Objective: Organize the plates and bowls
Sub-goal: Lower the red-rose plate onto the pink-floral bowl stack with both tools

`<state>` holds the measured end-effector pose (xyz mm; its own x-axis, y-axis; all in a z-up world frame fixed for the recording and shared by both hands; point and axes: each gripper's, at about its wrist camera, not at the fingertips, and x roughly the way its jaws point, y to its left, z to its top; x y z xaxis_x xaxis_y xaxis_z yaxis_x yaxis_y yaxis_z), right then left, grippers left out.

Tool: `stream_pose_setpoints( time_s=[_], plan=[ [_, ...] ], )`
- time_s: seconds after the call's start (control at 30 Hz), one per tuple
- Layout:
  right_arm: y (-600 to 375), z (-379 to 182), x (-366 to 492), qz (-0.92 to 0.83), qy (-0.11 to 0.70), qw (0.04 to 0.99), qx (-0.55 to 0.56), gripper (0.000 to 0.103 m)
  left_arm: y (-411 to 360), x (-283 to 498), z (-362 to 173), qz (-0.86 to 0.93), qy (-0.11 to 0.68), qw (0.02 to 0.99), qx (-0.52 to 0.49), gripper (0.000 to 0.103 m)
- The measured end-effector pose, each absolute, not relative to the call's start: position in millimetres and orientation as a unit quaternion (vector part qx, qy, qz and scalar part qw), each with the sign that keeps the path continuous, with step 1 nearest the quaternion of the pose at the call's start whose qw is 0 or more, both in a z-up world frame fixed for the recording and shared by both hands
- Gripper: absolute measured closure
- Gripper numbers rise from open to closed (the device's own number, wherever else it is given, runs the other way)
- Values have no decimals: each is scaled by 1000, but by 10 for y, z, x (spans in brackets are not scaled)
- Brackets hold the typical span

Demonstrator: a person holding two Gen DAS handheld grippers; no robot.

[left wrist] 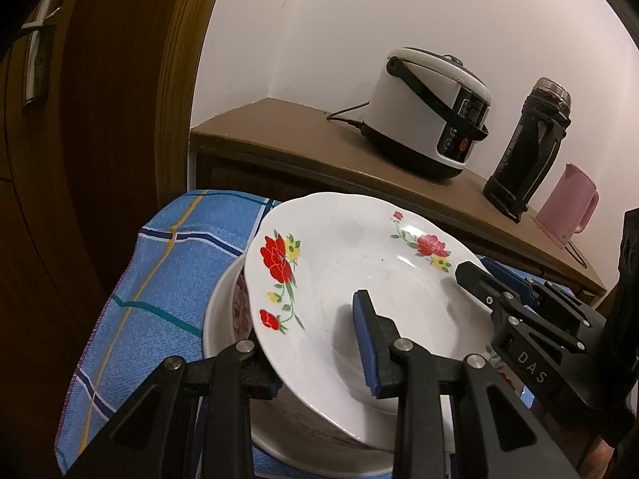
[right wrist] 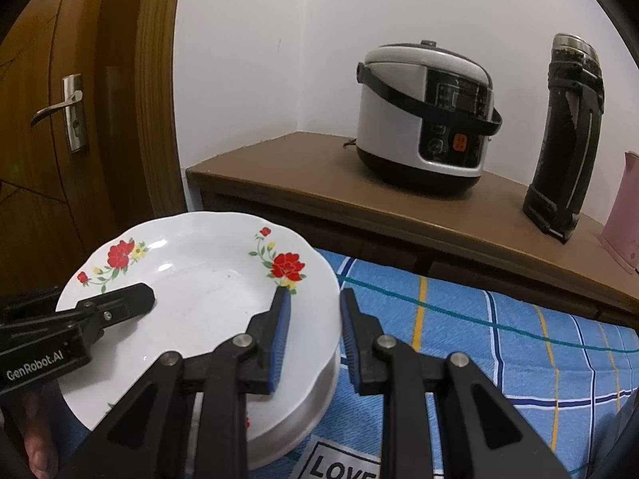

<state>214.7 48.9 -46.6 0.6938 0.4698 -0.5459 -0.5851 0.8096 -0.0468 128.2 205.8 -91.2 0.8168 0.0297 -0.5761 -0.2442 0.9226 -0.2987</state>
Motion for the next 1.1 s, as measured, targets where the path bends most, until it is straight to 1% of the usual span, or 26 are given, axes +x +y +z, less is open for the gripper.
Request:
stream_pose_setpoints(
  time_s=[1.1],
  plan=[
    [602, -548, 2263, 280, 304, 900, -141, 78, 2090, 1364, -996, 88, 321, 925, -183, 69]
  ],
)
